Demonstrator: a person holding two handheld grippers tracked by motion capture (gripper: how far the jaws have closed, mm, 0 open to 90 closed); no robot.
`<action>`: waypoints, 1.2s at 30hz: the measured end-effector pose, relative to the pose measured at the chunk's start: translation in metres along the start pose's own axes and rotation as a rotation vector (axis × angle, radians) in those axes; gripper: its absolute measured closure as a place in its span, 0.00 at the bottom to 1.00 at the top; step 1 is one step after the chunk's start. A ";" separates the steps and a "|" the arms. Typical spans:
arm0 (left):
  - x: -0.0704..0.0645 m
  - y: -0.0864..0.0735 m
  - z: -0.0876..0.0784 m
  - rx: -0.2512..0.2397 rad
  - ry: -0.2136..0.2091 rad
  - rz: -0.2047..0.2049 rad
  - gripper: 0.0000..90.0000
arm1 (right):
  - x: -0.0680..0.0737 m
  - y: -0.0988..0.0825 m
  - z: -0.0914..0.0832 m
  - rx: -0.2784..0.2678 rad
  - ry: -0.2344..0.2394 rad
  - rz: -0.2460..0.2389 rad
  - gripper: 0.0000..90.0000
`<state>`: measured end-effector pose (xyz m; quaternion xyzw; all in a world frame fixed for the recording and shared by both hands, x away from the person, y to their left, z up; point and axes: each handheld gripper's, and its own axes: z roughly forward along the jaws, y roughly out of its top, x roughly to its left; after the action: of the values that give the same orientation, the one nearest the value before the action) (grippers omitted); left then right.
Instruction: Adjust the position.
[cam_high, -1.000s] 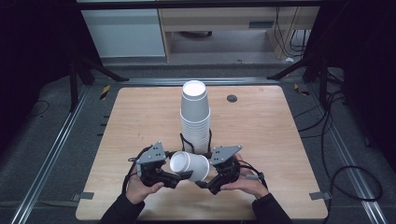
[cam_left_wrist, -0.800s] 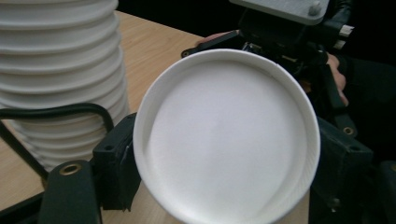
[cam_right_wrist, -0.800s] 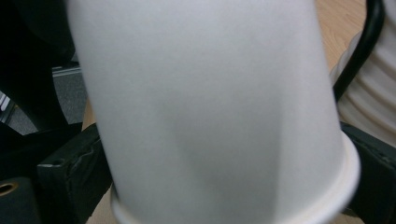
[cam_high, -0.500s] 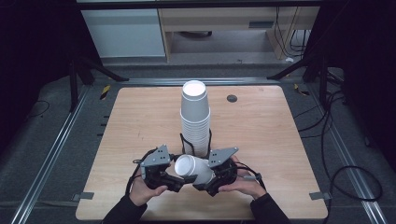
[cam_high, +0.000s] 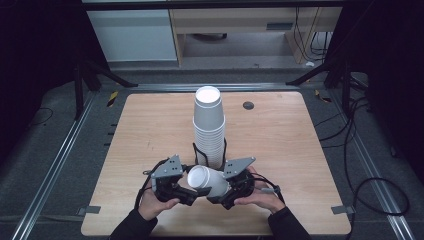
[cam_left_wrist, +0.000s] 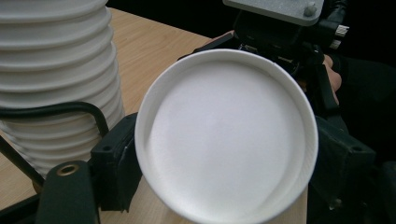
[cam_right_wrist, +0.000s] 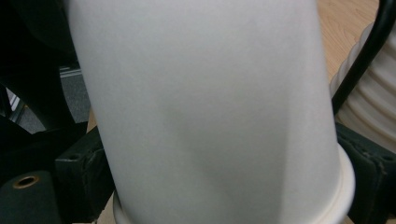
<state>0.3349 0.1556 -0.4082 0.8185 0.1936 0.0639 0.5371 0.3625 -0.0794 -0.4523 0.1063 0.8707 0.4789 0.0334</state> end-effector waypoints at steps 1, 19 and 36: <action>0.000 0.000 0.000 0.000 -0.001 0.001 0.23 | 0.000 0.000 0.000 0.001 0.001 0.001 0.10; 0.006 -0.002 -0.010 0.065 0.029 0.039 0.16 | -0.012 0.004 -0.026 0.079 -0.110 -0.055 0.11; 0.006 -0.010 0.013 0.157 0.013 0.037 0.15 | -0.005 0.026 -0.006 0.337 -0.114 -0.220 0.11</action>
<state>0.3414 0.1505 -0.4235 0.8612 0.1863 0.0635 0.4686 0.3698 -0.0721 -0.4278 0.0415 0.9415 0.3134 0.1164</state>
